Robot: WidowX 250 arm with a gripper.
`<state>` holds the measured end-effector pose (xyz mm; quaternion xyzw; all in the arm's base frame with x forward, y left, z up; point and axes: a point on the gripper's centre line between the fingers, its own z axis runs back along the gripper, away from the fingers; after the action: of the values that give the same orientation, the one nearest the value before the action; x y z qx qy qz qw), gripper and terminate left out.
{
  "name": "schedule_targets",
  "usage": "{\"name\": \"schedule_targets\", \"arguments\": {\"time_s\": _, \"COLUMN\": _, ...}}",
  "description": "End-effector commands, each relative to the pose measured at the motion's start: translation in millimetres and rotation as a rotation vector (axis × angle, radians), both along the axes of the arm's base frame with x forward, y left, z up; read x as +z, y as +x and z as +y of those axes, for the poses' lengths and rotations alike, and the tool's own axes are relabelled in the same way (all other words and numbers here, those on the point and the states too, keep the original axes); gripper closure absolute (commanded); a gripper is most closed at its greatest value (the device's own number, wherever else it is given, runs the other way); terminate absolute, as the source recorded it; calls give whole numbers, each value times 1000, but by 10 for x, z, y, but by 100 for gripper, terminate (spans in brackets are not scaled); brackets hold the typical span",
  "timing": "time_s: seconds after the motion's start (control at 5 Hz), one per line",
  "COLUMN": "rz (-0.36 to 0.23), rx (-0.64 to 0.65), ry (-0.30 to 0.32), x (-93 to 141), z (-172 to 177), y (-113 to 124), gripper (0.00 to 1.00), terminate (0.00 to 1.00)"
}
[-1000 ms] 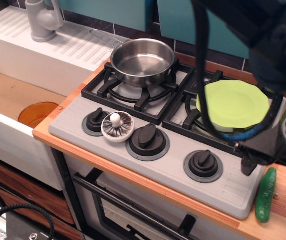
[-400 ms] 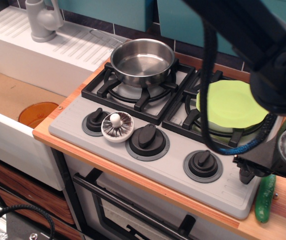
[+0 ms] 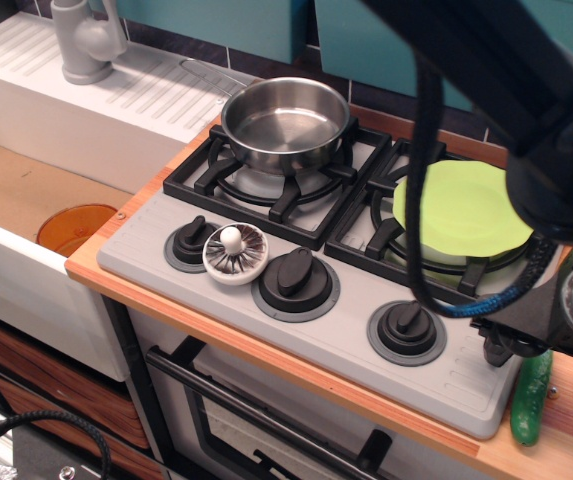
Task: Put pickle on plate and mushroom in pot or pan on stove
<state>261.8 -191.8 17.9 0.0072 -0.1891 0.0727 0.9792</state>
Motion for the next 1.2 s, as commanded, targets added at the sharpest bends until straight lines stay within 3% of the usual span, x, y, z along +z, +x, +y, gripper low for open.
{"name": "schedule_targets", "arguments": {"time_s": 0.0, "rz": -13, "rx": 22, "ry": -2, "x": 4, "z": -95, "y": -59, "gripper": 0, "terminate": 0}}
{"name": "schedule_targets", "arguments": {"time_s": 0.8, "rz": -39, "rx": 14, "ry": -18, "x": -130, "z": -128, "y": -27, "gripper": 0, "terminate": 0}}
{"name": "schedule_targets", "arguments": {"time_s": 1.0, "rz": -21, "rx": 18, "ry": -21, "x": -90, "z": -108, "y": -44, "gripper": 100, "terminate": 0}}
